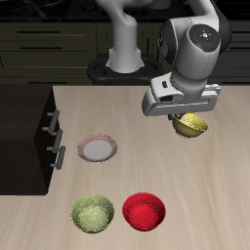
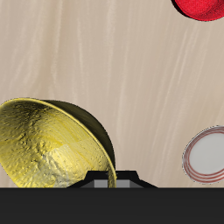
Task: Place the yellow bowl on top of the wooden cabinet
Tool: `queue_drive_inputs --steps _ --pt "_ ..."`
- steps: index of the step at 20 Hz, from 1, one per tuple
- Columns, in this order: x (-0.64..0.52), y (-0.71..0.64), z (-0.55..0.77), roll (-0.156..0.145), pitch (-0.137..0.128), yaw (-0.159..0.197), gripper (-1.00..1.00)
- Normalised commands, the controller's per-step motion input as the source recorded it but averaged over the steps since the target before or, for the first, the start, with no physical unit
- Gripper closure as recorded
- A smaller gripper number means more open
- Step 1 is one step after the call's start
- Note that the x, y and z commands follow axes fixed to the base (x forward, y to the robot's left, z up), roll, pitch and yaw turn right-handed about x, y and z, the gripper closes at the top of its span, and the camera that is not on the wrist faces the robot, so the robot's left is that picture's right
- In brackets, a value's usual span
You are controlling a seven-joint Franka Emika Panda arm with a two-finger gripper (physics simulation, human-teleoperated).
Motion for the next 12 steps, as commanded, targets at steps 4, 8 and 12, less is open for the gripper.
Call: queue_drive_inputs --steps 4,8,12 --pt "-0.03 -0.06 0.44 -0.019 -0.073 -0.009 1.0" --pt "-0.07 -0.03 0.47 0.011 -0.073 -0.021 1.0" --pt "-0.01 0.04 0.29 -0.003 -0.044 -0.013 1.0"
